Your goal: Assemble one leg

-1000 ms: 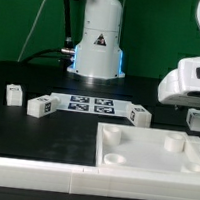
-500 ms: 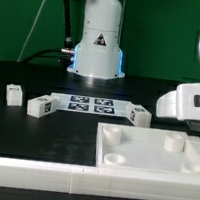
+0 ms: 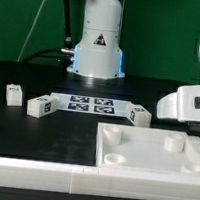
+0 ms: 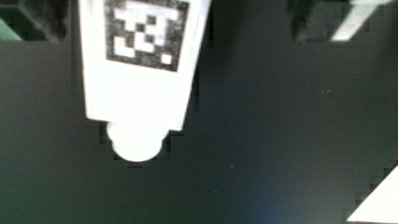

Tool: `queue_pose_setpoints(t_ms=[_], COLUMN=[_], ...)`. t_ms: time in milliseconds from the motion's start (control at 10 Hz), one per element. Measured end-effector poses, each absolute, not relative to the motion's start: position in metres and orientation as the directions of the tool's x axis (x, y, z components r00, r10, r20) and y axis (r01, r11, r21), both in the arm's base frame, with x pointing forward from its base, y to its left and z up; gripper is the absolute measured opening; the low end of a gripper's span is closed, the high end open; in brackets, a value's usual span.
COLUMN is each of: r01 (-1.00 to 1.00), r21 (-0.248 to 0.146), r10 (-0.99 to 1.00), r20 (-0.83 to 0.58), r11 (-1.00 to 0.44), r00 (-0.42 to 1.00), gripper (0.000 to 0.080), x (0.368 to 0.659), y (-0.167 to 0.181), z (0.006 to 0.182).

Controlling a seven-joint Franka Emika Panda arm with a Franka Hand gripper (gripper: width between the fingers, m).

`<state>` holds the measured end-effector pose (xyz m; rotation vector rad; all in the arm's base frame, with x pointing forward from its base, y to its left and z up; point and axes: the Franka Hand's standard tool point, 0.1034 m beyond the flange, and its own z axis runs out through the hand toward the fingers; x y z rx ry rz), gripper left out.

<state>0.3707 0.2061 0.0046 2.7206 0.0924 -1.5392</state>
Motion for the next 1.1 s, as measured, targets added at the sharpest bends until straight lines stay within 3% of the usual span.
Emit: queue_pose_setpoints(t_ms=[100,200,300,900,1100], r01=[0.058,0.058,0.058,0.063,0.073], r21=[-0.017,-0.017,-0.017,-0.021,-0.03], r10=[0.044,0.044,0.044,0.05,0.064], r20=[-0.857,-0.857,-0.857,-0.859,-0.848], r11=[-0.998,-0.998,-0.998,-0.998,-0.997], r00=[0.514,0.514,0.514,0.51,0.526], gripper=[0.0359,0.0359,0.029,0.029,0.0291], x=[0.371,0.371,0.371,0.372,0.388], y=[0.206,0.206,0.206,0.205,0.197], z=[0.005,0.005,0.005,0.007,0.041])
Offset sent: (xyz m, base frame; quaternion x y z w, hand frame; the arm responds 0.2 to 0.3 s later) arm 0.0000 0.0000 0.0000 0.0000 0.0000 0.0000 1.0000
